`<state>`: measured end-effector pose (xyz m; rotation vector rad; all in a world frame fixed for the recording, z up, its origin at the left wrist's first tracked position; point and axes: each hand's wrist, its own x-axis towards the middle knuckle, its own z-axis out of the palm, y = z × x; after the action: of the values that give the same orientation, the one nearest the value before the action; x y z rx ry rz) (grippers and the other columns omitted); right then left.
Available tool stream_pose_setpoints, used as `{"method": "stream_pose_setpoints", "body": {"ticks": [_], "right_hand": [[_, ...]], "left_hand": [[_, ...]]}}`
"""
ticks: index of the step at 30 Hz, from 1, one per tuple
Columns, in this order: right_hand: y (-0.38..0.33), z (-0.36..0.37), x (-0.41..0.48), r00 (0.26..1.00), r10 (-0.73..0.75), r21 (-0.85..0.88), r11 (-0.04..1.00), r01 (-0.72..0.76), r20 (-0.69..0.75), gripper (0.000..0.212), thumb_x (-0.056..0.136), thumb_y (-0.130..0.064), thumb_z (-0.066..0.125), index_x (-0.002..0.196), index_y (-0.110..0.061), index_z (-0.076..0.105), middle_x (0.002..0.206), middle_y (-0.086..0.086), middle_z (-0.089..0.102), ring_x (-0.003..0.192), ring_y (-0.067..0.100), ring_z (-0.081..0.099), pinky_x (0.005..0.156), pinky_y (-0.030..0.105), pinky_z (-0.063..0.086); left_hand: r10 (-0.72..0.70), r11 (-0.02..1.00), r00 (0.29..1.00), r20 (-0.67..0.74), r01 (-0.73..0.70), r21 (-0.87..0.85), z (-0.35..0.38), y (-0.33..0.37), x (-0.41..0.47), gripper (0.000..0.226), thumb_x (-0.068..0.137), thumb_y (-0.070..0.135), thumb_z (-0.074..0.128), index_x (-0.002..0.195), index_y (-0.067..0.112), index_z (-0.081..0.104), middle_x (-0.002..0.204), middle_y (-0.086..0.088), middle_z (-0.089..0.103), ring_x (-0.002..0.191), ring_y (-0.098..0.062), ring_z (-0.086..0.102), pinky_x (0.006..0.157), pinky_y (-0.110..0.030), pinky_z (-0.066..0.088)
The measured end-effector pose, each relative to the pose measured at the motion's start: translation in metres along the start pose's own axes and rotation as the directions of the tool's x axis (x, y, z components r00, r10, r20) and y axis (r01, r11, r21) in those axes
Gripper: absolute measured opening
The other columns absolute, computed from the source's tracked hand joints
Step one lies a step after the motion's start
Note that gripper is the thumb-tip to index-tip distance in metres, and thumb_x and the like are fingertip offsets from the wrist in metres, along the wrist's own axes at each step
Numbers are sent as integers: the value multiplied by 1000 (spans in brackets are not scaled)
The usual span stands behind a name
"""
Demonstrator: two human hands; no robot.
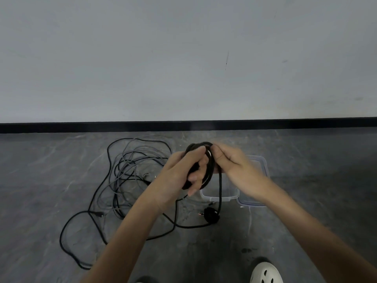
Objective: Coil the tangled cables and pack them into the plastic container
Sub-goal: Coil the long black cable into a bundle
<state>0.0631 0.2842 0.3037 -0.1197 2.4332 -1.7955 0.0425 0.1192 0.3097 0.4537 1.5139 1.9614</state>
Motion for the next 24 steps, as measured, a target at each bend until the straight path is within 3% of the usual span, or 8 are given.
{"method": "stream_pose_setpoints", "body": {"ticks": [4, 6, 9, 13, 17, 20, 22, 24], "right_hand": [[4, 3, -3, 983, 147, -95, 986, -137, 106, 29, 104, -17, 34, 99, -1, 57, 77, 12, 66, 72, 26, 63, 80, 42, 52], [3, 10, -4, 978, 153, -179, 976, -126, 143, 20, 103, -9, 36, 98, -9, 55, 74, 8, 66, 70, 21, 64, 79, 37, 52], [1, 20, -4, 969, 168, -209, 969, -129, 181, 15, 101, -6, 38, 106, -7, 52, 71, 2, 65, 65, 13, 64, 73, 28, 52], [4, 24, -4, 966, 177, -238, 963, -130, 190, 13, 99, -8, 42, 110, -10, 49, 74, 0, 65, 64, 10, 64, 70, 29, 55], [5, 34, -9, 983, 160, -135, 980, -147, 87, 25, 98, -6, 43, 119, -17, 40, 89, 5, 67, 65, 8, 66, 64, 21, 54], [9, 42, -10, 984, 174, -68, 983, -171, 47, 22, 99, -5, 40, 118, -17, 39, 92, 8, 67, 66, 9, 68, 67, 24, 56], [10, 45, -11, 984, 162, -129, 980, -153, 67, 37, 99, -6, 40, 130, -25, 39, 89, 7, 68, 72, 12, 69, 71, 23, 57], [10, 44, -13, 977, 176, -175, 973, -154, 121, 60, 99, -6, 42, 145, -41, 24, 86, 4, 68, 76, 13, 69, 75, 22, 56]], "left_hand": [[19, 978, 995, -96, -38, -205, -7, 5, 3, 35, 92, 36, 44, 62, 21, 53, 47, 9, 27, 33, -4, 27, 38, -13, 29], [30, 973, 989, -143, -61, -221, -8, 5, 2, 36, 92, 38, 45, 61, 21, 53, 48, 8, 26, 33, -5, 26, 38, -14, 28], [57, 973, 977, -208, -100, -206, -6, 3, 1, 39, 95, 40, 47, 61, 22, 55, 50, 7, 27, 35, -5, 25, 39, -15, 26], [61, 972, 958, -280, -120, -201, -3, 3, 2, 34, 88, 47, 53, 65, 22, 59, 53, 7, 31, 39, -6, 28, 40, -14, 30], [100, 968, 933, -346, -172, -181, -3, 2, 4, 32, 87, 49, 56, 67, 25, 61, 54, 9, 33, 41, -6, 30, 45, -14, 34], [115, 962, 916, -385, -200, -187, -4, 2, 4, 29, 86, 46, 54, 70, 22, 60, 53, 9, 33, 41, -5, 30, 45, -13, 34], [123, 957, 908, -400, -215, -194, -5, 3, 3, 28, 86, 43, 54, 73, 19, 56, 53, 8, 33, 41, -6, 30, 44, -14, 34], [122, 952, 898, -422, -227, -208, -7, 4, 3, 27, 85, 42, 54, 74, 18, 53, 54, 7, 31, 41, -6, 29, 44, -14, 34]]}}
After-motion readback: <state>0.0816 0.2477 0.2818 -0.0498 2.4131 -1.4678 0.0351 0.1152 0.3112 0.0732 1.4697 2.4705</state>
